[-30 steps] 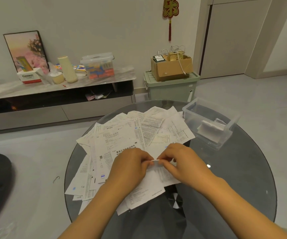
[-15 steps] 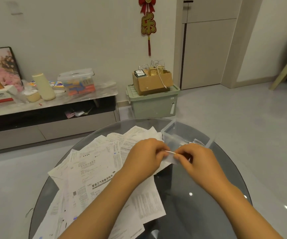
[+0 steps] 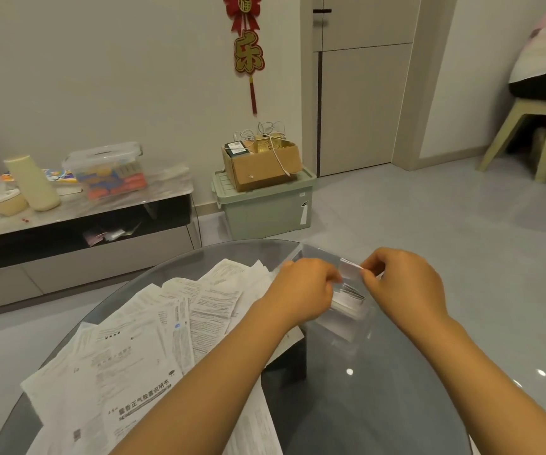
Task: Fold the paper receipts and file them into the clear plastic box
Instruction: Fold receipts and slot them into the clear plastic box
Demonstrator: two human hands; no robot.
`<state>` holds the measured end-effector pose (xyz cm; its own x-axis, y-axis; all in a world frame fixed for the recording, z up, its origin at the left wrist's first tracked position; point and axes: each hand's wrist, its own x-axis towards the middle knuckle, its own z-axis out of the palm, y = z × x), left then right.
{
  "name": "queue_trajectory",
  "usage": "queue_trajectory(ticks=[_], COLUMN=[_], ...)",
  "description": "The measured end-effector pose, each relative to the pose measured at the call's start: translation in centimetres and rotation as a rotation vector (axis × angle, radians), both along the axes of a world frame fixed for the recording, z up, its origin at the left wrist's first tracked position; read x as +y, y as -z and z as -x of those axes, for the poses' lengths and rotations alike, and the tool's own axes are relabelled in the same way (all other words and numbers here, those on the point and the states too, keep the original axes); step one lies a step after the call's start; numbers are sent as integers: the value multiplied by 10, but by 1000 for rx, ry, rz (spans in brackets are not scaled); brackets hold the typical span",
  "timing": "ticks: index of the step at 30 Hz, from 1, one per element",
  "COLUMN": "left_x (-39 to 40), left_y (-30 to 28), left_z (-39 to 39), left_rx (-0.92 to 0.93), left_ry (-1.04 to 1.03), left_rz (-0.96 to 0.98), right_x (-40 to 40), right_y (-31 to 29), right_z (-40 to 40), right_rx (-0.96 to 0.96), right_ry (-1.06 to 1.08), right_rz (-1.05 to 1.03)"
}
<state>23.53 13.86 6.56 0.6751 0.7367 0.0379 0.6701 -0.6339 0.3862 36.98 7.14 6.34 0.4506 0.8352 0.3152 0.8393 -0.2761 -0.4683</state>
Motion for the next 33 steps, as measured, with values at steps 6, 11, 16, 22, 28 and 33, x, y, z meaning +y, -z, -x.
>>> queue_trajectory(ticks=[6,11,16,22,28,33], left_x=[17,24,27,22,24,18], left_y=[6,11,14,13,14,8], left_z=[-19,-31,-32,-29,-24,-18], left_rx=[153,237,262,183,118,88], left_ry=[74,112,114,64,42,30], left_rz=[122,162,174,110,71,42], right_x=[11,16,25,39,44,39], right_y=[7,7,-2,-4,-5,-5], right_z=[-11,-14,-9,1,-1,-7], right_rx=[-46,-103,-298,-483,-507,-385], right_ry=[5,0,22,13,14,3], right_rz=[53,87,307,474,516,418])
